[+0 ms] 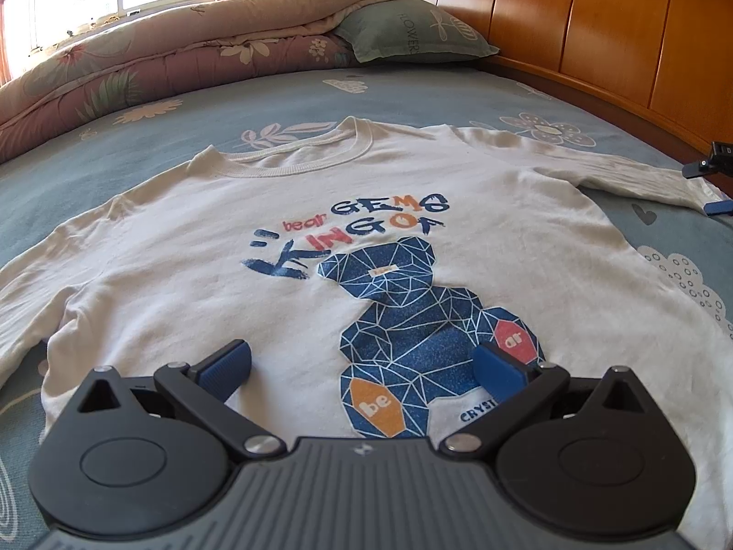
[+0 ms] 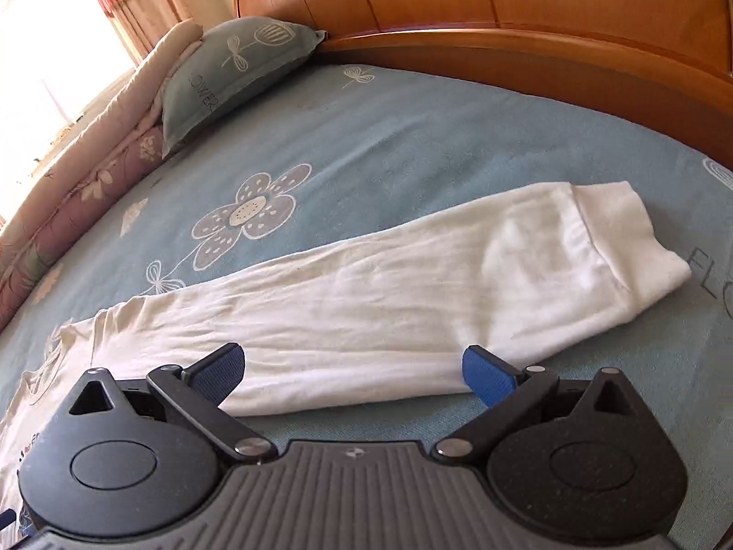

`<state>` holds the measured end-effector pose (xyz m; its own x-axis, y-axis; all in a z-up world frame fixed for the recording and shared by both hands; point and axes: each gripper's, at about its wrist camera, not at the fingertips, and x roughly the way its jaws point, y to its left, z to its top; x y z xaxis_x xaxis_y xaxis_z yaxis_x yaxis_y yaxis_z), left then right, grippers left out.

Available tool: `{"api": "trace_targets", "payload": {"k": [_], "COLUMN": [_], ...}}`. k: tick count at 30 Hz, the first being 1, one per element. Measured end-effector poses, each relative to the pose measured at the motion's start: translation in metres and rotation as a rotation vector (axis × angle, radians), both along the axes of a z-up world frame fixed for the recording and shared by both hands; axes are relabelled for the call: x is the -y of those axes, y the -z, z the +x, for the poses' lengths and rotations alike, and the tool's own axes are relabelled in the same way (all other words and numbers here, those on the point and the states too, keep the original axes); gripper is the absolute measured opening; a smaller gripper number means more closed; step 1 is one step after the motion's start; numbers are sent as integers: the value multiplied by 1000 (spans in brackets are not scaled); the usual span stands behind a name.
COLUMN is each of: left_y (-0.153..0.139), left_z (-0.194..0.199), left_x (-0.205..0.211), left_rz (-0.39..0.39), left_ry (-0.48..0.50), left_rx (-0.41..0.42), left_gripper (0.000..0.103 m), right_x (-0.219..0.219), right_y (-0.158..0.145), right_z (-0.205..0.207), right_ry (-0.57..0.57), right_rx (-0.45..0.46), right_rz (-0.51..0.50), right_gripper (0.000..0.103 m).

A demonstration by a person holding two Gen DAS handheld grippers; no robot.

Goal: Fold clothes
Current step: 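Move the open right gripper along the sleeve toward its ribbed cuff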

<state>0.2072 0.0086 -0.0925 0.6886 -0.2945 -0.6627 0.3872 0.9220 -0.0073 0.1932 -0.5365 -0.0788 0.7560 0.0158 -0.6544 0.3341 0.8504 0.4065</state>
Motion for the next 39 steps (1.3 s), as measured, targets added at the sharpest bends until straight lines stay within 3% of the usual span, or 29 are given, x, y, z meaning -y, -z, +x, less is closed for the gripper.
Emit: {"api": "trace_targets", "payload": {"k": [3, 8, 12, 15, 19, 30, 34, 39], "left_y": [-1, -3, -11, -13, -7, -6, -4, -4], "left_z": [0, 0, -5, -8, -9, -10, -10, -10], "left_x": [0, -1, -2, 2, 11, 13, 15, 13], "left_rz": [0, -7, -76, -87, -45, -81, -78, -100], "left_ry": [-2, -8, 25, 61, 82, 104, 107, 111], "left_rx": [-3, -8, 16, 24, 12, 29, 26, 26], "left_gripper": [102, 102, 102, 102, 102, 102, 102, 102], "right_x": [5, 10, 11, 5, 3, 2, -3, 8], "right_y": [-9, -14, 2, 12, 16, 23, 26, 30], "right_z": [-16, -37, -36, -36, -32, -25, -19, -16], "right_ry": [80, 92, 117, 116, 119, 197, 163, 212], "right_rx": [-1, 68, 68, 96, 124, 188, 197, 244], "right_rz": [38, 134, 198, 171, 140, 162, 103, 146], "right_gripper": [103, 103, 103, 103, 103, 103, 103, 103]}}
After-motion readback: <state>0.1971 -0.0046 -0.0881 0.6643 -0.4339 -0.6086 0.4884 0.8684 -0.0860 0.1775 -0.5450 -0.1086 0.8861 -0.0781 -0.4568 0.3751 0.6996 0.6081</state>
